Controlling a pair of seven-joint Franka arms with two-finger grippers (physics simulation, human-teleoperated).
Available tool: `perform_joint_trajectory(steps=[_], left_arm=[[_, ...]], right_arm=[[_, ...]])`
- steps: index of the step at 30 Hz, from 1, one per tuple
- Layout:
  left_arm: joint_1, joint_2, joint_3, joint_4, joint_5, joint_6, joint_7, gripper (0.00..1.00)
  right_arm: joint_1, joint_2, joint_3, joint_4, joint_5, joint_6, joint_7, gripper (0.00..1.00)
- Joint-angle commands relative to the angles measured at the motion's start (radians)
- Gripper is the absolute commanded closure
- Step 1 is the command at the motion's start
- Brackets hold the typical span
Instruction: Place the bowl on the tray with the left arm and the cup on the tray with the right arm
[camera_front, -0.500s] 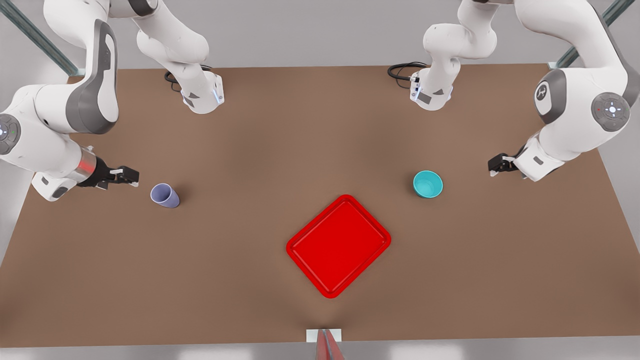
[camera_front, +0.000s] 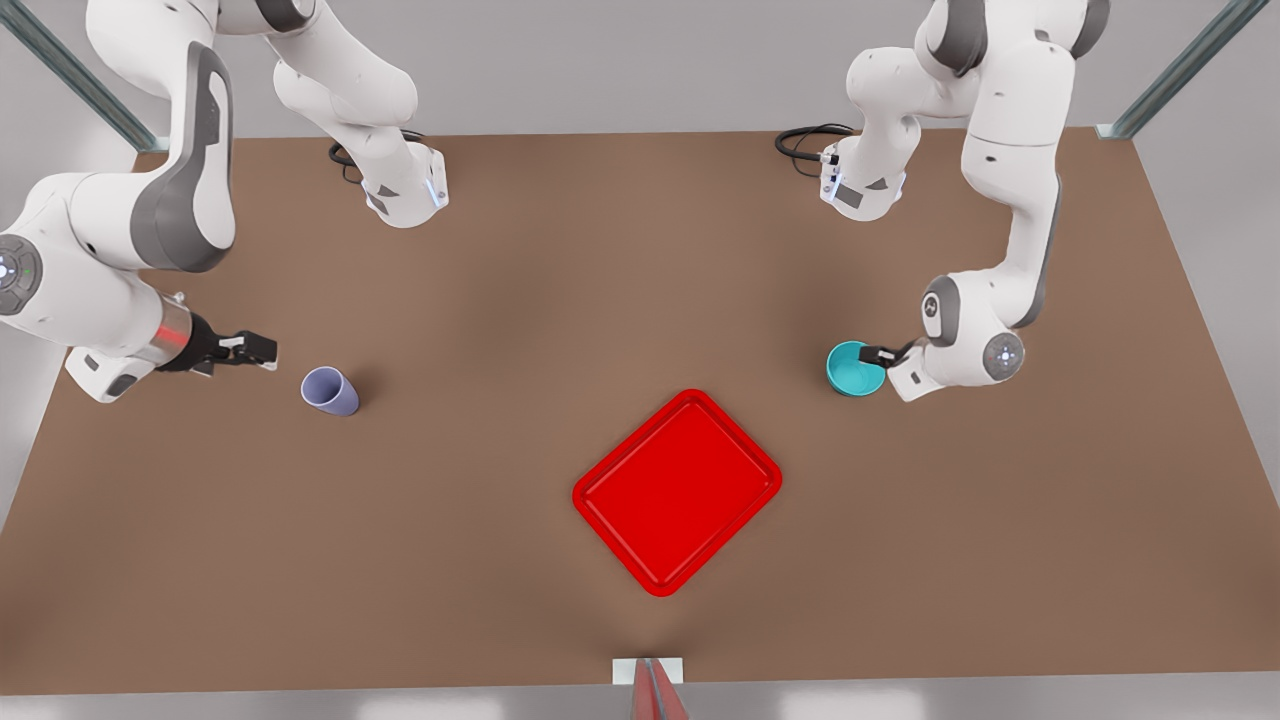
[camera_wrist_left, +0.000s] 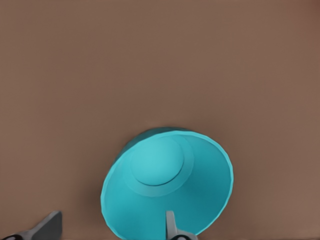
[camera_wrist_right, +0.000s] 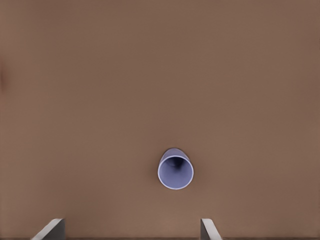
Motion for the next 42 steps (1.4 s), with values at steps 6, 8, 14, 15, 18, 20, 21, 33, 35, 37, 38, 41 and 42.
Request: perform_joint_trajectory(steps=[6,8,14,15,18,20,21,33,35,37,38,41,42], left_arm=[[0.0,0.036,-0.003,0.005,-0.047,0.021,-0.001,0.56],[-0.002,0.04,-0.003,0.005,-0.05,0.021,-0.001,0.71],[-0.008,0.066,-0.009,0.015,-0.05,0.021,-0.004,0.77],[-0.006,0.064,-0.009,0.016,-0.05,0.021,-0.007,0.79],[-0.008,0.061,-0.009,0.027,-0.052,0.009,-0.015,0.79],[-0.006,0.058,-0.009,0.036,-0.061,0.002,-0.027,0.79],[-0.006,0.055,-0.009,0.07,-0.131,-0.046,-0.036,0.79],[-0.224,0.458,-0.081,0.841,-0.144,-0.204,-0.9,0.79],[-0.232,0.46,-0.101,0.846,-0.144,-0.195,-0.95,0.79],[-0.233,0.467,-0.115,0.869,-0.144,-0.186,-1.019,0.79],[-0.235,0.471,-0.118,0.87,-0.145,-0.183,-1.03,0.79],[-0.238,0.484,-0.129,0.87,-0.142,-0.147,-1.019,0.0],[-0.238,0.486,-0.13,0.87,-0.142,-0.147,-1.016,0.0]], right_arm=[[0.001,0.004,0.0,0.003,0.0,0.005,0.0,0.0],[-0.002,0.004,0.0,0.003,0.0,0.005,0.0,0.0],[-0.006,0.009,0.0,0.005,0.0,0.002,-0.001,0.0],[-0.004,0.009,0.0,0.006,0.002,0.003,0.002,0.0],[-0.006,0.009,0.0,0.006,0.002,0.003,0.002,0.0],[-0.006,0.015,0.0,0.009,0.003,0.005,0.0,0.0],[-0.006,0.015,0.0,0.009,0.003,0.006,-0.001,0.0],[-0.013,0.016,0.0,0.008,0.003,0.0,-0.004,0.0],[-0.013,0.016,0.0,0.008,0.003,0.0,-0.004,0.0],[-0.013,0.019,0.0,0.009,0.005,0.0,-0.004,0.0],[-0.013,0.022,-0.001,0.009,0.005,0.002,-0.004,0.0],[-0.013,0.022,0.0,0.009,0.003,0.002,-0.004,0.0],[-0.013,0.022,0.0,0.009,0.003,0.002,-0.004,0.0]])
